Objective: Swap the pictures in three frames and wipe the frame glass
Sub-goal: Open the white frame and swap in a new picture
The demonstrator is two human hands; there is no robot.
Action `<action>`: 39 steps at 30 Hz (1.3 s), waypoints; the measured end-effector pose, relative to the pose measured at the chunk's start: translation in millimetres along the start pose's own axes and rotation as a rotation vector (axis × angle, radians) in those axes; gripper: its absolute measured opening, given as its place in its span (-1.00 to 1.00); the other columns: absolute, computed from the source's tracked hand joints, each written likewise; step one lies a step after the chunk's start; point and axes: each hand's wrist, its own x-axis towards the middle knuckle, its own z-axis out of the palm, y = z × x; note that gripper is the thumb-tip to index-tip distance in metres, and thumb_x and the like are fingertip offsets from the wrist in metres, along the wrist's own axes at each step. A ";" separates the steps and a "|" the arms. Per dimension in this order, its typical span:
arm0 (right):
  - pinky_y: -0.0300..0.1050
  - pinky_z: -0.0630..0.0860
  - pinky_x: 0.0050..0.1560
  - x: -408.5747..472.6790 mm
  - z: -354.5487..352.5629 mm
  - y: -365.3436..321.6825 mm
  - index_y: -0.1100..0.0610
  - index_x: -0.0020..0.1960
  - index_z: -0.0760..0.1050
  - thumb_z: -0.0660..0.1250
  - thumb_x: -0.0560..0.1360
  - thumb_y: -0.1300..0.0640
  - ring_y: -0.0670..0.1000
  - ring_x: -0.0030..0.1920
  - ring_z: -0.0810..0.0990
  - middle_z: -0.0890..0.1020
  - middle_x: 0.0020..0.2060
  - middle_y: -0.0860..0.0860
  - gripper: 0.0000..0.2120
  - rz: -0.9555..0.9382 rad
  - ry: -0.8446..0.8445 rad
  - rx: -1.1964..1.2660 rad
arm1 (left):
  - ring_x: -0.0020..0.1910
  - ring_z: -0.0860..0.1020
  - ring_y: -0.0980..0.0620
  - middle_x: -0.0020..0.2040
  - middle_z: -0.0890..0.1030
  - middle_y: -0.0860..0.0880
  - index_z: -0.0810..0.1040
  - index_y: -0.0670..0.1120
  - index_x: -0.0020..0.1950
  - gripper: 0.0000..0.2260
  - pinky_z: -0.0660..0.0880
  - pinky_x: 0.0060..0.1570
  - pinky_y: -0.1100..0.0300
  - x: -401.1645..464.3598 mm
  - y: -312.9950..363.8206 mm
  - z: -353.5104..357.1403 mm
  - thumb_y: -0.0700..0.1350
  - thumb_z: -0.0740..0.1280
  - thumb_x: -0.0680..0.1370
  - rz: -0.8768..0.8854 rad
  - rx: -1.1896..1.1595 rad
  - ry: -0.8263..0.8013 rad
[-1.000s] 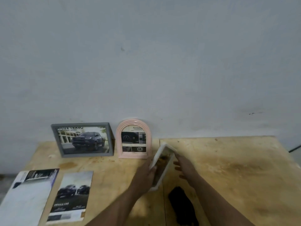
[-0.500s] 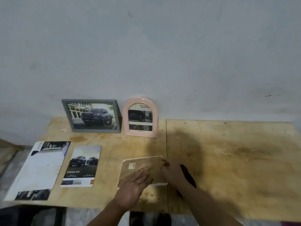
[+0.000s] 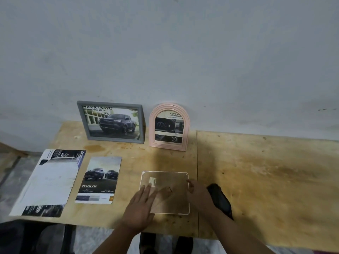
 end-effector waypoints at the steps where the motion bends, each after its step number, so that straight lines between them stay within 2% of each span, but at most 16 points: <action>1: -0.03 0.56 0.21 4.2 -0.3 -4.4 0.00 0.52 0.34 0.27 0.60 0.04 0.04 0.25 0.56 0.49 0.35 0.00 -0.51 0.001 -0.006 -0.058 | 0.66 -0.26 -0.08 0.64 -0.35 0.01 -0.25 0.12 0.67 -0.14 -0.06 0.61 0.00 1.1 -7.6 -1.4 0.18 0.29 0.60 -0.048 -0.025 0.011; 4: 0.00 0.56 0.18 18.8 -0.1 -14.7 -0.02 0.54 0.28 0.27 0.60 -0.03 0.10 0.23 0.57 0.39 0.37 0.03 -0.47 0.036 -0.066 -0.247 | 0.63 -0.30 -0.03 0.57 -0.43 0.01 -0.34 0.08 0.65 0.04 -0.03 0.61 -0.02 7.9 -30.6 -4.4 0.31 0.37 0.51 -0.133 -0.080 -0.011; 6: 0.01 0.59 0.16 26.3 2.6 -18.6 -0.02 0.49 0.30 0.27 0.59 -0.03 0.08 0.20 0.58 0.40 0.35 0.02 -0.51 0.058 -0.093 -0.349 | 0.64 -0.29 -0.03 0.56 -0.43 0.01 -0.32 0.04 0.66 0.06 -0.06 0.61 -0.02 11.6 -44.7 -0.6 0.38 0.35 0.48 -0.132 -0.085 -0.031; 8: 0.01 0.62 0.09 29.3 9.1 -21.7 0.00 0.41 0.38 0.29 0.54 -0.08 0.05 0.11 0.60 0.44 0.26 0.00 -0.54 0.063 -0.064 -0.388 | 0.66 -0.24 -0.06 0.62 -0.37 -0.01 -0.29 -0.02 0.67 0.08 -0.10 0.61 0.00 13.0 -56.6 3.1 0.45 0.28 0.45 -0.125 -0.081 -0.040; 10: 0.01 0.64 0.03 29.3 16.5 -25.1 -0.02 0.41 0.39 0.32 0.47 -0.20 0.04 0.07 0.61 0.48 0.24 -0.02 -0.44 0.065 0.003 -0.362 | 0.67 -0.20 -0.06 0.68 -0.25 -0.03 -0.26 -0.02 0.68 0.10 -0.15 0.58 0.04 12.8 -66.6 6.1 0.47 0.29 0.43 -0.106 -0.110 -0.021; 15: -0.02 0.60 0.13 30.7 29.0 -35.3 -0.05 0.51 0.31 0.42 0.43 -0.24 0.06 0.18 0.60 0.44 0.37 -0.03 -0.28 0.105 0.069 -0.348 | 0.68 -0.17 -0.06 0.70 -0.16 -0.06 -0.22 -0.07 0.68 0.08 -0.16 0.59 0.02 19.3 -85.2 1.0 0.38 0.37 0.46 -0.033 -0.078 -0.005; 18: 0.02 0.61 0.14 33.0 34.1 -42.9 -0.04 0.48 0.30 0.49 0.35 -0.27 0.08 0.20 0.60 0.44 0.37 -0.02 -0.19 0.163 0.075 -0.327 | 0.67 -0.22 -0.10 0.69 -0.23 -0.07 -0.27 -0.10 0.67 0.10 -0.19 0.59 0.02 23.1 -92.1 -1.2 0.41 0.34 0.47 -0.001 -0.059 -0.044; 22: 0.11 0.57 0.24 40.2 38.6 -45.8 0.03 0.52 0.22 0.55 0.30 -0.28 0.16 0.32 0.50 0.37 0.41 0.06 -0.05 0.240 0.103 -0.303 | 0.67 -0.22 -0.09 0.66 -0.29 -0.04 -0.25 -0.07 0.67 0.08 -0.17 0.60 -0.02 24.1 -91.7 0.0 0.42 0.32 0.48 -0.006 -0.069 -0.052; 25: 0.11 0.55 0.26 47.0 39.0 -49.1 0.08 0.48 0.26 0.60 0.27 -0.25 0.19 0.29 0.50 0.38 0.36 0.11 -0.05 0.284 0.138 -0.274 | 0.67 -0.21 -0.09 0.69 -0.21 -0.06 -0.23 -0.06 0.68 0.07 -0.13 0.61 -0.06 24.8 -90.8 1.3 0.41 0.34 0.48 -0.018 -0.080 -0.046; 33: 0.18 0.54 0.26 64.3 29.3 -59.1 0.11 0.41 0.24 0.72 0.13 -0.12 0.22 0.29 0.48 0.44 0.29 0.12 0.04 0.398 0.084 -0.239 | 0.67 -0.21 -0.11 0.69 -0.21 -0.08 -0.21 -0.07 0.68 0.07 -0.10 0.61 -0.12 22.9 -88.6 -6.1 0.39 0.36 0.49 -0.026 -0.088 -0.067; 37: 0.09 0.57 0.14 59.8 27.6 -65.2 0.13 0.40 0.18 0.71 0.19 -0.05 0.19 0.24 0.53 0.53 0.19 0.09 -0.01 0.405 0.071 -0.209 | 0.67 -0.19 -0.13 0.70 -0.20 -0.08 -0.22 -0.07 0.68 0.07 -0.08 0.61 -0.14 21.3 -86.4 -7.3 0.38 0.37 0.48 -0.027 -0.086 -0.070; 39: 0.03 0.54 0.06 56.1 28.2 -69.0 0.15 0.38 0.16 0.70 0.24 0.00 0.19 0.23 0.53 0.51 0.10 0.05 -0.04 0.405 0.074 -0.173 | 0.67 -0.19 -0.13 0.70 -0.20 -0.08 -0.21 -0.07 0.68 0.08 -0.07 0.61 -0.15 22.2 -86.0 -7.3 0.37 0.39 0.48 -0.030 -0.084 -0.074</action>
